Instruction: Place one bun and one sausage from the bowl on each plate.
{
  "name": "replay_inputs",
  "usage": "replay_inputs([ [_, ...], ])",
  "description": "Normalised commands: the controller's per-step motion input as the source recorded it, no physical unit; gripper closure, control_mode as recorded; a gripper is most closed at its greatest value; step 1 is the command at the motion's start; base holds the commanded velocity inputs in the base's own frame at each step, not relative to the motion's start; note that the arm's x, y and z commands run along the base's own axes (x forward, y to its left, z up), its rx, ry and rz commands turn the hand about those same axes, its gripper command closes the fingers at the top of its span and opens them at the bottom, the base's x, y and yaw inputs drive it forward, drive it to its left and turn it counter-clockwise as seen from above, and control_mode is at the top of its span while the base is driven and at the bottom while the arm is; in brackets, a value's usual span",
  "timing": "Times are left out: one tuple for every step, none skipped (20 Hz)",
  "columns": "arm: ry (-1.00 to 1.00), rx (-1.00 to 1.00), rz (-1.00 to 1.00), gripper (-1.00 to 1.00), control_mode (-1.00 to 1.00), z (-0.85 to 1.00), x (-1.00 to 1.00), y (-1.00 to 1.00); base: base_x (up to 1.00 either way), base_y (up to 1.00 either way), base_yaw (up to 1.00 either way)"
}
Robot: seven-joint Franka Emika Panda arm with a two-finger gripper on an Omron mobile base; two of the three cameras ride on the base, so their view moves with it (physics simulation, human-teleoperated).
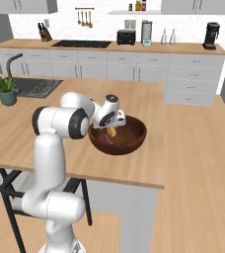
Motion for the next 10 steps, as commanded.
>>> replay_inputs([
  [0.02,0.00,0.00,-1.00,-1.00,-0.34,0.50,0.00,0.00,0.00,0.00],
  [0.03,0.00,0.00,-1.00,-1.00,-0.34,0.53,0.00,0.00,0.00,0.00],
  [0.03,0.00,0.00,-1.00,-1.00,-0.31,0.49,0.00,0.00,0.00,0.00],
  [0.05,0.00,0.00,-1.00,-1.00,-0.38,0.41,0.00,0.00,0.00,0.00],
  [0.06,0.00,0.00,-1.00,-1.00,-0.49,0.24,-0.02,0.00,0.00,0.00],
  [0.07,0.00,0.00,-1.00,-1.00,-0.54,0.02,-0.09,0.00,0.00,0.00],
  [0.06,0.00,0.00,1.00,-1.00,-0.55,0.00,-0.11,0.00,0.00,0.00],
  [0.05,0.00,0.00,1.00,-1.00,-0.47,0.00,-0.01,0.00,0.00,0.00],
  [0.00,0.00,0.00,1.00,-1.00,-0.34,-0.01,0.00,0.00,0.00,0.00],
  [0.00,0.00,0.00,1.00,-1.00,-0.09,-0.14,0.00,0.00,0.00,0.00],
])
